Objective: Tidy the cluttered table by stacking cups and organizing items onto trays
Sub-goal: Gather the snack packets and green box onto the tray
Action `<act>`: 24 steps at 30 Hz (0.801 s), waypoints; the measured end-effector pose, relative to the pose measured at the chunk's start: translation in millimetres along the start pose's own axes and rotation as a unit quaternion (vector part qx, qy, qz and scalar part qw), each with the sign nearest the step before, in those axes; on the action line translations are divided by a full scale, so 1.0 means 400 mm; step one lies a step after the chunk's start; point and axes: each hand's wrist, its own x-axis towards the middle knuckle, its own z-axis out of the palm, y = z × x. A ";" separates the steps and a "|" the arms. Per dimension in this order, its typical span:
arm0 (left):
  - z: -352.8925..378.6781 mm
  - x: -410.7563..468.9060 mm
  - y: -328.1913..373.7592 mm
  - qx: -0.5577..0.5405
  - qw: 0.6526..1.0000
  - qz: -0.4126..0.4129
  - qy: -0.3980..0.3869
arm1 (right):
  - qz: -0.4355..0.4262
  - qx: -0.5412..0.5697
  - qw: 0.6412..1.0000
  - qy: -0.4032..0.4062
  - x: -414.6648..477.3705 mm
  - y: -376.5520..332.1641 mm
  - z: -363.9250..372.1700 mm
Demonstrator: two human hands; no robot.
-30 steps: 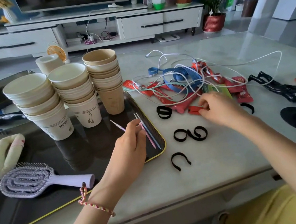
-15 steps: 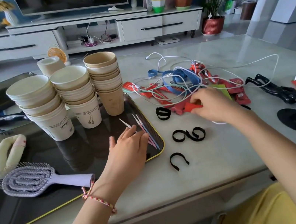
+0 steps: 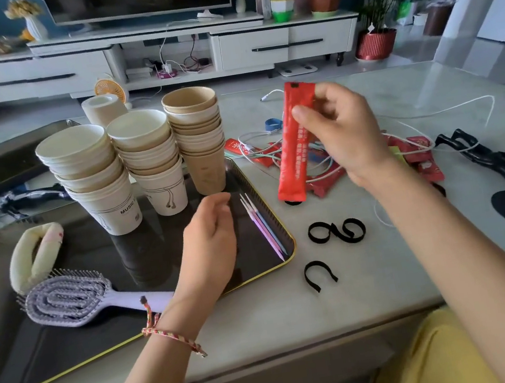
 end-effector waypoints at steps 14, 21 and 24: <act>0.012 -0.020 -0.004 0.144 0.985 -0.021 -0.088 | 0.138 -0.411 0.887 -0.160 -0.006 0.152 -0.071; 0.014 -0.020 -0.003 0.159 0.983 -0.027 -0.092 | 0.100 -0.513 0.822 -0.225 -0.037 0.161 -0.071; 0.013 -0.022 -0.004 0.163 0.982 -0.028 -0.090 | 0.074 -0.539 0.798 -0.257 -0.048 0.173 -0.060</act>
